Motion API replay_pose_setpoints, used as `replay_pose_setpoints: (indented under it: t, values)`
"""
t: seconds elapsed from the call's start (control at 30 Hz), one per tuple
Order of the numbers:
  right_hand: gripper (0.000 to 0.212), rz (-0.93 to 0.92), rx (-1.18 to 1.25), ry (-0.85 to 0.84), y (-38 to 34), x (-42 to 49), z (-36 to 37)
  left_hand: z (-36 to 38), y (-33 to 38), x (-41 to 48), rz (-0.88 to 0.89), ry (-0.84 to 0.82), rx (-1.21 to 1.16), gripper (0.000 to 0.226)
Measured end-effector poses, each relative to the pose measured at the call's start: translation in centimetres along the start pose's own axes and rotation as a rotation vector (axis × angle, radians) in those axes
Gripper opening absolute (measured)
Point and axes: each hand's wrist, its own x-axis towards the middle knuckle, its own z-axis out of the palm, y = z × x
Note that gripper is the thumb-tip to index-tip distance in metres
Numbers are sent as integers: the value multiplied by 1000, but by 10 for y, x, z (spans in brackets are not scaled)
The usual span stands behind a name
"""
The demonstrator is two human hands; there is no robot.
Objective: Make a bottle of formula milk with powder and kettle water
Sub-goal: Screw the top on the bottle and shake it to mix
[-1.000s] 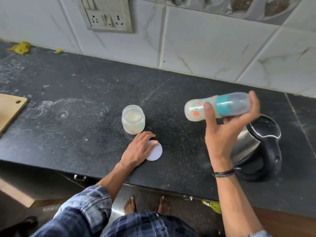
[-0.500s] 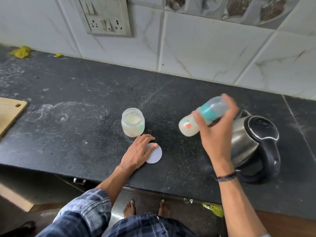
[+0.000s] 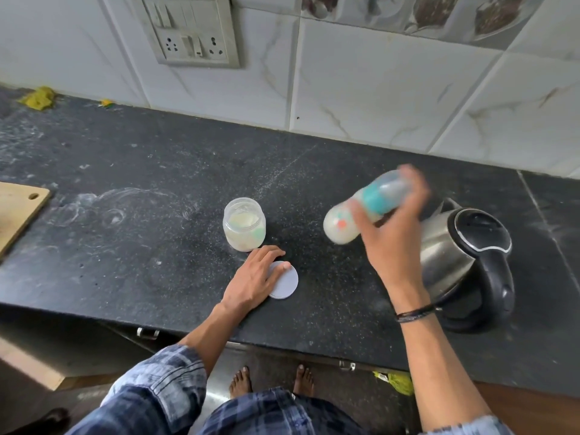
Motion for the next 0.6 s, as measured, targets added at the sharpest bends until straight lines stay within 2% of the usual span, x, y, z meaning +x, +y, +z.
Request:
replay_pose_setpoints:
  t: [0.03,0.07,0.2,0.33,0.5,0.6]
  values:
    - [80,75,-65,-132,3,-1,1,-1,1,0,1,-2,-4,54]
    - [79,114,-98,-183,8,-4,2,-1,1,0,0,-6,-11,53]
    - [81,122,-45,-171,24,-9,9,-3,6,2,-6,7,-15,53]
    - [82,33,-370,-358,53,-16,26,-3,6,0,0,0,-22,58]
    - [83,100,-340,-348,78,-34,37,-3,5,2,-1,-1,-17,59]
    - [82,46,-392,-331,84,-47,42,-3,4,2,-8,1,-16,56]
